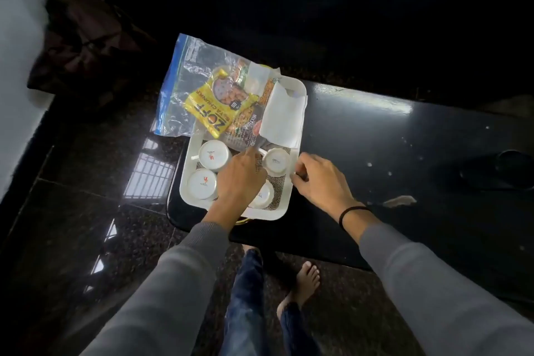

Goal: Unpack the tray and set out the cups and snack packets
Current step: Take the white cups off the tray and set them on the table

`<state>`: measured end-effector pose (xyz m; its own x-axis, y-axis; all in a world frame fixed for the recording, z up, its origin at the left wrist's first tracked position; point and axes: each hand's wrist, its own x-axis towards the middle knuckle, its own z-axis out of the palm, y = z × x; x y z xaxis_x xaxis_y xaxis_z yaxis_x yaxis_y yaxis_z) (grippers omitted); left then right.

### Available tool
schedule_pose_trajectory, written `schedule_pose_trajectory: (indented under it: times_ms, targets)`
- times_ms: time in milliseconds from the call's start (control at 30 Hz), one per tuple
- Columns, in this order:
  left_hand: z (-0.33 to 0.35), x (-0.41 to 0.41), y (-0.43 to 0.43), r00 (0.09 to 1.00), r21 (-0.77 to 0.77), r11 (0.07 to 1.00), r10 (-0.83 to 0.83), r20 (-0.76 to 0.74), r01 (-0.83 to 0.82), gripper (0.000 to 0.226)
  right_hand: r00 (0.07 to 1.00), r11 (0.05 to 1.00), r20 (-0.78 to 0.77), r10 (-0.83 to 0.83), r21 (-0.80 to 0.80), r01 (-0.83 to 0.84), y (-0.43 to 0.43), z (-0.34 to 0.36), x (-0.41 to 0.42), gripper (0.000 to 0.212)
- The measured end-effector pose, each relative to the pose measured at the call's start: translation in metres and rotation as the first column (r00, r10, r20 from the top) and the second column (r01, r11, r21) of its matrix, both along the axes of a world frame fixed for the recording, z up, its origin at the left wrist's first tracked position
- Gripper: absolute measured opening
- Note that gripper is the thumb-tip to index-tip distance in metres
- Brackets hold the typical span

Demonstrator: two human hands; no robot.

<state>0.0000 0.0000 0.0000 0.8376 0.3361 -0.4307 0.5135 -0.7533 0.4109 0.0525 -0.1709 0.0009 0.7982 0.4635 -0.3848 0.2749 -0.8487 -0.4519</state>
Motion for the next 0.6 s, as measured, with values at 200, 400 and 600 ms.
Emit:
schedule_pose_trajectory:
  times_ms: [200,400,600]
  targets:
    - [-0.023,0.012,0.007,0.995,-0.020,0.999,-0.045,-0.084,0.044,0.067,1.000,0.998,-0.028,-0.002,0.065,0.003,0.013,-0.026,0.008,0.051]
    - [-0.038,0.012,0.015,0.992,-0.030,0.992,-0.123,-0.028,0.122,0.063,0.999,0.994,-0.008,0.048,0.097,-0.047,0.021,-0.047,0.010,0.062]
    - [-0.043,0.016,0.016,0.990,0.060,0.988,-0.142,0.016,0.141,0.039,0.997,0.978,-0.057,0.045,0.205,-0.033,0.021,-0.051,0.017,0.066]
